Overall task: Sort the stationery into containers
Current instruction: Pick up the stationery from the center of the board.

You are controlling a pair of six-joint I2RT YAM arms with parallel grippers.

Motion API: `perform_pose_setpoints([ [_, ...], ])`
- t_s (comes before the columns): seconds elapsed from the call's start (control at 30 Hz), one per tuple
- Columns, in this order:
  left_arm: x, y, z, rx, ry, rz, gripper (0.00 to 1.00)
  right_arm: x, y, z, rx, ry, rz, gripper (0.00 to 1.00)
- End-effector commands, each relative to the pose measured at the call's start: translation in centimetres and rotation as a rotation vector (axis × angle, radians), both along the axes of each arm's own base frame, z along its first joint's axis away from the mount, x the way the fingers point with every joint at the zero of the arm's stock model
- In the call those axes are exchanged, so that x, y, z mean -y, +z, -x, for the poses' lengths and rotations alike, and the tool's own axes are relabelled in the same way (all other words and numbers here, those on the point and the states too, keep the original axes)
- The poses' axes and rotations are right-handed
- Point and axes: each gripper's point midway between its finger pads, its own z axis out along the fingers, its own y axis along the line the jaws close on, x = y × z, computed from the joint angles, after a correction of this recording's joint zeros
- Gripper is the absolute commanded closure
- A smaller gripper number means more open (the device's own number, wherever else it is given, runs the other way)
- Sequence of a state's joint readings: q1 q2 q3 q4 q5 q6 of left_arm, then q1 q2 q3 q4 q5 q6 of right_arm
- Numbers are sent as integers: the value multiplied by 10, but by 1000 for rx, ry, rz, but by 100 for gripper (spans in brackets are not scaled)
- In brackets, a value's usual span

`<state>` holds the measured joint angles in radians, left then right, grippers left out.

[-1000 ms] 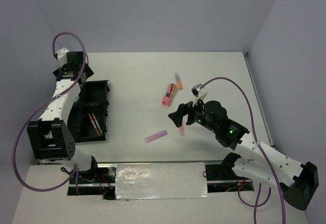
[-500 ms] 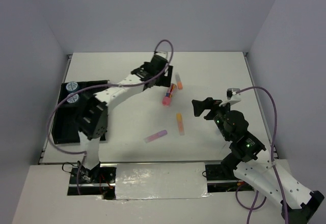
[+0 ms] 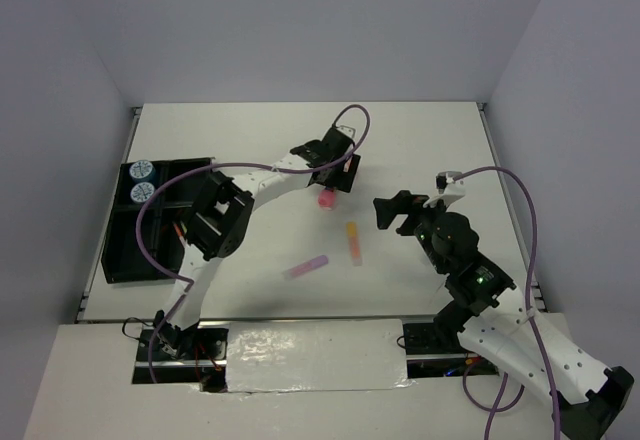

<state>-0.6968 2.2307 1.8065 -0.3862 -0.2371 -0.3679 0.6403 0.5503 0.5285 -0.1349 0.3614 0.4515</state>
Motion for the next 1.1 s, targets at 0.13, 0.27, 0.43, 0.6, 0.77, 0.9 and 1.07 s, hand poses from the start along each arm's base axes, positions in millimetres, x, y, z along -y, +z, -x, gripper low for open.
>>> perform_pose_setpoints([
  [0.13,-1,-27,-7,-3,16,-20,20,-3,2,-2,24,19,-2,0],
  [0.27,1,-28,-11,1,15,-23,22,-6,1,-2,22,37,6,0],
  [0.43,2,-39,-12,-22,7,-41,75,-6,2,-1,33,39,2,0],
  [0.6,-31,-17,-11,13,114,-67,100,-7,1,-1,33,44,3,0],
  [0.77,-93,79,-16,150,251,38,100,-12,2,0,42,73,-2,0],
  [0.9,-147,127,-9,206,336,17,100,-16,3,1,51,101,-9,0],
  [1.07,-234,135,12,180,510,56,100,-17,4,3,56,113,-9,0],
])
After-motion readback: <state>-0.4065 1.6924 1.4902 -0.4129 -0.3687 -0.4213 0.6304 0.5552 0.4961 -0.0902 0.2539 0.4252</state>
